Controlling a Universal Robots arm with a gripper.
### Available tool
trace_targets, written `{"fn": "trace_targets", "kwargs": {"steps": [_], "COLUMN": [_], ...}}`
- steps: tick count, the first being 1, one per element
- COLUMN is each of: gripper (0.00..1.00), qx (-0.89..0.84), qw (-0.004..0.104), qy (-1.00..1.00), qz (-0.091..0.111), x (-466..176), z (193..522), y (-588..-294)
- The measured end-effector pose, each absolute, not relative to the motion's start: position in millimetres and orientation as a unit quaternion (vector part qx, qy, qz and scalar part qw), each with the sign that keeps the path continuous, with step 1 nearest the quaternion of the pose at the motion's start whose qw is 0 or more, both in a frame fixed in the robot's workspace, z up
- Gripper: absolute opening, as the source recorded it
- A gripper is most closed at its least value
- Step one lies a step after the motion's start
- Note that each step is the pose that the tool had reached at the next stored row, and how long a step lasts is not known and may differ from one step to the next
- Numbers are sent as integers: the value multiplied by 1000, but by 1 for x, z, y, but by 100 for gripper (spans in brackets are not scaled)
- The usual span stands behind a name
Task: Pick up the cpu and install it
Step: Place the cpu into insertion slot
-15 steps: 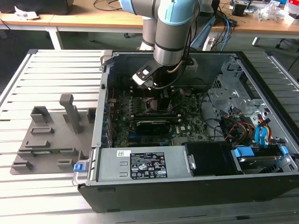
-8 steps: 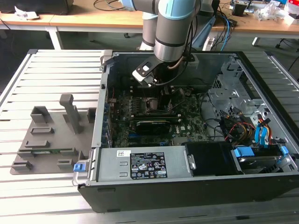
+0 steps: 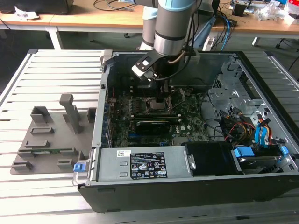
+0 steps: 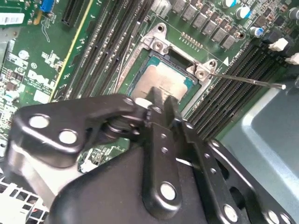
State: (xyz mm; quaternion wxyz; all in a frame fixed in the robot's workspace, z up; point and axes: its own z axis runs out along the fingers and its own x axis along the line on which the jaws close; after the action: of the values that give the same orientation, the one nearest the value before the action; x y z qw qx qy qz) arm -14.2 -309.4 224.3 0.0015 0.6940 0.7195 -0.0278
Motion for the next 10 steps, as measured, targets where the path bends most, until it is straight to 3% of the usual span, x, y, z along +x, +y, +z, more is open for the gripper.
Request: {"fn": "trace_targets", "kwargs": {"steps": [3, 10], "gripper": [11, 11], "qx": [694, 694], "qw": [2, 3], "qy": [720, 719], "qz": [-26, -25], "x": [-16, -16], "z": [226, 250], "y": [-312, -312]}}
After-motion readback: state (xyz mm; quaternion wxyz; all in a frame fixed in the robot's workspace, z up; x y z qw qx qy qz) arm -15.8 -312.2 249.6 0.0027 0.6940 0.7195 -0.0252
